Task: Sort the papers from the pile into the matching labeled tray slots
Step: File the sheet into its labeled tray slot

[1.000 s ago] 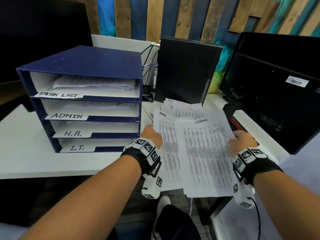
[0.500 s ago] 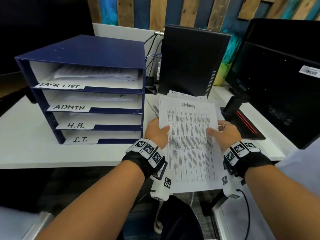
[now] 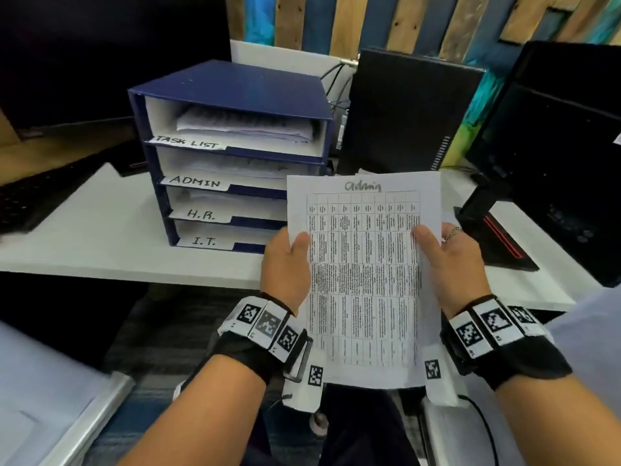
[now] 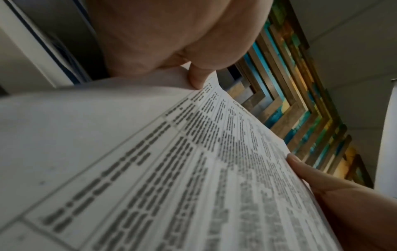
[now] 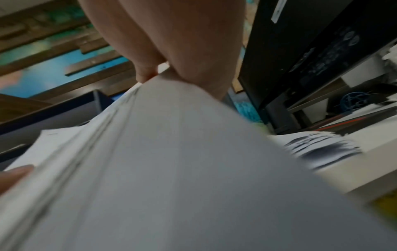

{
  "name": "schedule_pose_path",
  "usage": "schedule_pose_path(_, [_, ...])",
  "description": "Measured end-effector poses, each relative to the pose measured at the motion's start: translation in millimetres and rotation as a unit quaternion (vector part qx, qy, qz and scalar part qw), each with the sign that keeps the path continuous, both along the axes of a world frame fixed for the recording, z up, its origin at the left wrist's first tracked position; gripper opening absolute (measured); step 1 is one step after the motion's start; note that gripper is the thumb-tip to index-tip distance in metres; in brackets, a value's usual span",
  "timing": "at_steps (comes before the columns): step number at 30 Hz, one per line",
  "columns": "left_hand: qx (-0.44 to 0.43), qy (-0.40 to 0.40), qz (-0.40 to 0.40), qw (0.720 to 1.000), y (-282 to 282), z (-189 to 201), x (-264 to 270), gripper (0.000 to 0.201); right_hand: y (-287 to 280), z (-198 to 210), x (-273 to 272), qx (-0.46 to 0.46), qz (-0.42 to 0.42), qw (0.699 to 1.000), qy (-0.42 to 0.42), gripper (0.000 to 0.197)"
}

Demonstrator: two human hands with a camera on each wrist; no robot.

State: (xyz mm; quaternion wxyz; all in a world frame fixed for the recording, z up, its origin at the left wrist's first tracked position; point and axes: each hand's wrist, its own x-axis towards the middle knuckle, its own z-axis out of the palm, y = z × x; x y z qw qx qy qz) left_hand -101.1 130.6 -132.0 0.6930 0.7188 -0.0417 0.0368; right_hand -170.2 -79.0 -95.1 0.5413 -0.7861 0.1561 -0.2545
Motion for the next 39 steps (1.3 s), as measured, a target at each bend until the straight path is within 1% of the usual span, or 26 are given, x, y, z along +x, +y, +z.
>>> schedule_pose_path(1, [0.005, 0.001, 0.018, 1.0, 10.6, -1.8, 1.4, 0.026, 12.7, -1.4, 0.6, 0.001, 0.014, 1.0, 0.005, 0.022])
schedule_pose_path(3, [0.005, 0.01, 0.056, 0.998, 32.0, -4.9, 5.6, 0.022, 35.7, -3.9, 4.1, 0.009, 0.043, 0.999, 0.007, 0.025])
schedule_pose_path(5, [0.022, 0.02, 0.085, 0.996, 54.5, -5.6, 10.9, 0.019, 58.7, -5.6, 9.2, 0.015, 0.069, 0.997, 0.013, 0.022])
schedule_pose_path(10, [0.097, 0.012, 0.146, 0.984, 117.8, 0.8, 24.5, 0.025, 104.6, -18.4, 23.4, 0.031, 0.133, 0.988, 0.068, 0.012])
schedule_pose_path(12, [0.115, 0.02, 0.157, 0.981, 135.6, 8.3, 28.2, 0.026, 115.5, -32.2, 23.6, 0.049, 0.159, 0.98, 0.111, 0.011])
schedule_pose_path(14, [0.125, 0.026, 0.158, 0.979, 148.4, 17.6, 35.6, 0.026, 128.6, -45.7, 21.0, 0.078, 0.197, 0.966, 0.149, 0.015])
schedule_pose_path(16, [0.122, 0.03, 0.153, 0.98, 156.2, 29.5, 46.1, 0.024, 139.6, -53.6, 20.2, 0.114, 0.219, 0.956, 0.16, 0.021])
schedule_pose_path(18, [0.134, 0.032, 0.142, 0.98, 160.6, 42.0, 56.2, 0.025, 146.5, -51.6, 24.0, 0.157, 0.211, 0.953, 0.15, 0.022])
schedule_pose_path(19, [0.135, 0.032, 0.136, 0.981, 162.7, 48.2, 58.6, 0.027, 149.1, -47.2, 27.1, 0.164, 0.2, 0.956, 0.14, 0.022])
schedule_pose_path(22, [0.105, 0.069, 0.093, 0.988, 173.4, 55.7, 65.4, 0.031, 152.5, -29.1, 42.7, 0.135, 0.147, 0.974, 0.102, 0.017])
schedule_pose_path(25, [0.085, 0.132, 0.055, 0.986, 188.2, 47.7, 58.9, 0.018, 159.0, -7.5, 64.0, 0.133, 0.104, 0.983, 0.078, 0.015])
schedule_pose_path(27, [0.056, 0.176, 0.01, 0.983, 193.6, 39.7, 51.1, 0.017, 164.3, 7.4, 80.4, 0.127, 0.082, 0.986, 0.068, 0.021])
schedule_pose_path(28, [0.033, 0.19, -0.01, 0.981, 194.4, 36.2, 48.4, 0.018, 166.5, 15.4, 89.3, 0.112, 0.067, 0.989, 0.069, 0.028])
schedule_pose_path(29, [0.012, 0.19, -0.017, 0.982, 194.3, 32.8, 46.7, 0.019, 168.8, 23.3, 96.9, 0.094, 0.052, 0.992, 0.071, 0.027])
schedule_pose_path(30, [-0.016, 0.179, -0.007, 0.984, 192.9, 31.0, 46.9, 0.019, 169.2, 29.6, 103.8, 0.094, 0.042, 0.992, 0.069, 0.025])
schedule_pose_path(31, [-0.042, 0.161, 0.013, 0.986, 191.4, 31.7, 48.8, 0.019, 168.5, 34.0, 110.2, 0.108, 0.041, 0.991, 0.071, 0.017])
schedule_pose_path(32, [-0.065, 0.137, 0.033, 0.988, 189.5, 33.5, 52.7, 0.019, 167.3, 36.1, 114.5, 0.133, 0.038, 0.987, 0.077, 0.02])
schedule_pose_path(33, [-0.07, 0.111, 0.054, 0.99, 186.6, 37.4, 57.1, 0.02, 166.0, 37.0, 117.3, 0.171, 0.038, 0.981, 0.086, 0.023])
schedule_pose_path(34, [-0.064, 0.087, 0.075, 0.991, 183.2, 41.3, 62.8, 0.02, 165.0, 36.1, 118.5, 0.209, 0.038, 0.973, 0.09, 0.02])
schedule_pose_path(35, [-0.049, 0.065, 0.097, 0.992, 179.6, 45.2, 69.0, 0.019, 164.1, 34.9, 117.7, 0.228, 0.038, 0.968, 0.097, 0.014])
schedule_pose_path(37, [-0.029, 0.034, 0.143, 0.989, 170.1, 51.7, 82.0, 0.018, 162.4, 32.5, 115.5, 0.24, 0.024, 0.965, 0.099, 0.01])
schedule_pose_path(39, [-0.024, 0.015, 0.18, 0.983, 159.7, 57.7, 91.1, 0.02, 162.7, 31.8, 117.9, 0.239, -0.004, 0.968, 0.077, 0.013])
